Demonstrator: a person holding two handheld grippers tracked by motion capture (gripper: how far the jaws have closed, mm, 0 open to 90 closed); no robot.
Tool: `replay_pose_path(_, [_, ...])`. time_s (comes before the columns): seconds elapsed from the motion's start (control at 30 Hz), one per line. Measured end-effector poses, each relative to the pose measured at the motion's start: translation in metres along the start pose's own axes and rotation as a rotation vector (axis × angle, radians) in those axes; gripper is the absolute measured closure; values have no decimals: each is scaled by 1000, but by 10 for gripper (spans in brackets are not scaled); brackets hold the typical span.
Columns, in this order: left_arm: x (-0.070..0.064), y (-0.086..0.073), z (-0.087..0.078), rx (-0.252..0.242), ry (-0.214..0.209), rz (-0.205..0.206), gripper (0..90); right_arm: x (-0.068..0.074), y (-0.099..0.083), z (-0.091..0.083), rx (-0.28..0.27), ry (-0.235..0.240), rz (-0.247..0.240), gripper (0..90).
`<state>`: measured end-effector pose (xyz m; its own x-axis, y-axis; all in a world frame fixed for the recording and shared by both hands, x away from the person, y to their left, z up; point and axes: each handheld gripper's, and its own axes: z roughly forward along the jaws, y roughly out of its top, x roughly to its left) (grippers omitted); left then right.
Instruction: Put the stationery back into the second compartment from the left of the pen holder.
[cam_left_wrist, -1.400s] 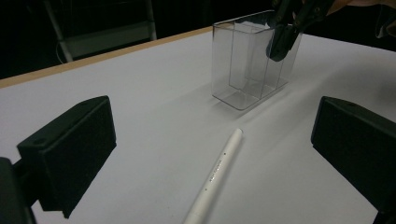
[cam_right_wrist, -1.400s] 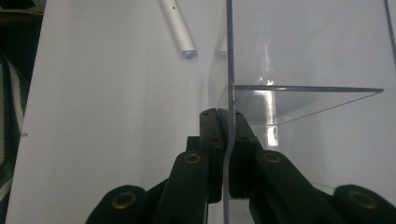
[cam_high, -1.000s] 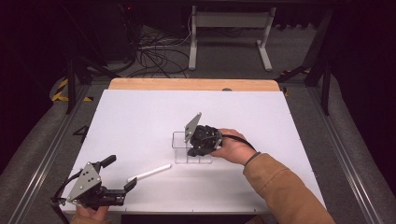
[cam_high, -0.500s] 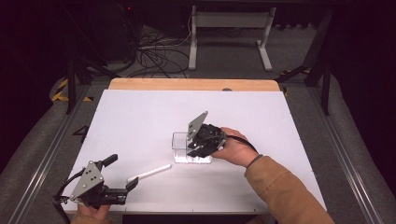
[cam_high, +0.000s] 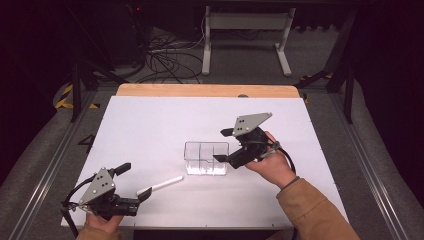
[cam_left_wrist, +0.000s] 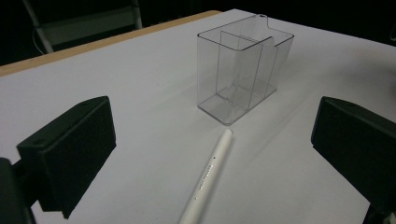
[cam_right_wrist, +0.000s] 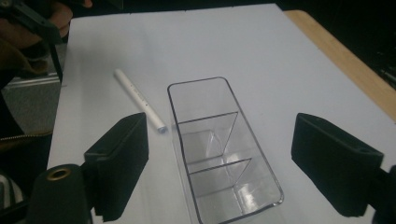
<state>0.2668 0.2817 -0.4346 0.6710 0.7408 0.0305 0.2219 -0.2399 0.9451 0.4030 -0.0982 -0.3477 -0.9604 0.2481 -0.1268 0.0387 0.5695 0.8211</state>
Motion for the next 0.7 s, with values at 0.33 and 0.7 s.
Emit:
replay_pose_path(0.33, [3,9,4,28,-21,8,17,13,-24,-39,-140,-60,88,54])
replay_pose_path(0.7, [4,25,8,52,-58,35,32,33,-74,-80,-300,-178,151,1])
